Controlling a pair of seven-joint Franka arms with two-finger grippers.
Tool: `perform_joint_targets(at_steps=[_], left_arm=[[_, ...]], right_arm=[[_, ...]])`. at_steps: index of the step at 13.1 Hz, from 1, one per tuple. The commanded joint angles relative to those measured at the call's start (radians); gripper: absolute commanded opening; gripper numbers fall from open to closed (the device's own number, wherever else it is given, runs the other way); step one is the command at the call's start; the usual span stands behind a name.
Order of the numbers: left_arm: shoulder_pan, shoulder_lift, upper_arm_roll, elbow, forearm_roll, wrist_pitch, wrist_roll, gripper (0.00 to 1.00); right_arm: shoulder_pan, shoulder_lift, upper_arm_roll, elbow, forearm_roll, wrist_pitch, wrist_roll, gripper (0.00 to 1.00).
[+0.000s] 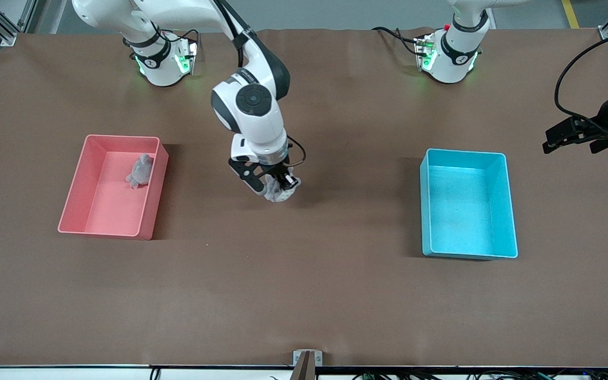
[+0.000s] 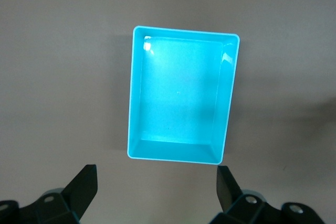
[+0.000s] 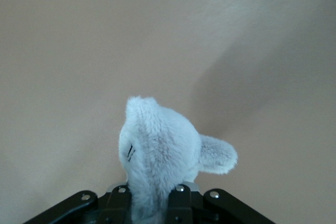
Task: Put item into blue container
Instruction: 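Lift the plush with the right gripper and set it mid-table, then grasp the plush with the left gripper while the right gripper reaches the box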
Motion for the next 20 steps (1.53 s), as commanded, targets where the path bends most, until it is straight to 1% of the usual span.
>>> perform_joint_targets(at_steps=[1,3,4,5,6,7,8,10,11,12,14,16,17,18,20], left_arm=[[-0.004,0.013,0.000,0.008,-0.018,-0.036,0.010,1.00],[-0.010,0.042,-0.001,0.011,-0.017,-0.044,0.009,1.00],[-0.019,0.058,-0.001,0.013,-0.017,-0.044,0.010,1.00],[-0.023,0.058,-0.001,0.010,-0.017,-0.046,0.010,1.00],[-0.028,0.060,-0.001,0.011,-0.017,-0.046,0.012,1.00],[-0.030,0.058,-0.001,0.011,-0.017,-0.046,0.012,1.00],[-0.037,0.060,-0.006,0.010,-0.018,-0.047,0.012,1.00],[-0.040,0.063,-0.007,-0.001,-0.020,-0.047,0.012,1.00],[-0.039,0.061,-0.009,-0.007,-0.021,-0.047,0.012,1.00],[-0.039,0.060,-0.013,-0.016,-0.026,-0.047,0.012,1.00],[-0.036,0.053,-0.021,-0.029,-0.073,-0.047,0.010,1.00],[-0.045,0.053,-0.029,-0.033,-0.084,-0.043,-0.001,1.00],[-0.051,0.058,-0.049,-0.033,-0.098,-0.032,-0.011,1.00],[-0.057,0.064,-0.070,-0.035,-0.107,0.000,-0.025,0.99],[-0.071,0.108,-0.122,-0.029,-0.110,0.067,-0.109,0.99]], right_arm=[[0.035,0.058,-0.014,0.032,-0.032,0.019,0.040,0.02],[0.067,0.107,-0.014,0.041,-0.032,0.059,0.043,0.03],[0.078,0.131,-0.014,0.042,-0.031,0.082,0.046,0.07],[0.084,0.151,-0.014,0.045,-0.031,0.117,0.046,0.12],[0.092,0.161,-0.014,0.044,-0.031,0.143,0.052,0.25],[0.090,0.161,-0.014,0.044,-0.031,0.148,0.054,0.74],[0.087,0.156,-0.017,0.045,-0.031,0.145,0.052,1.00],[0.063,0.142,-0.017,0.051,-0.024,0.136,0.045,1.00],[0.047,0.119,-0.017,0.050,-0.012,0.125,0.045,1.00],[0.015,0.086,-0.015,0.050,-0.009,0.093,0.043,1.00],[-0.025,0.029,-0.015,0.048,-0.009,0.006,0.035,1.00],[-0.058,-0.020,-0.017,0.036,-0.009,-0.063,0.009,1.00],[-0.080,-0.054,-0.017,0.009,-0.009,-0.076,-0.041,1.00],[-0.106,-0.100,-0.015,-0.042,-0.009,-0.077,-0.111,1.00],[-0.173,-0.221,-0.017,-0.175,-0.009,-0.079,-0.233,1.00]])
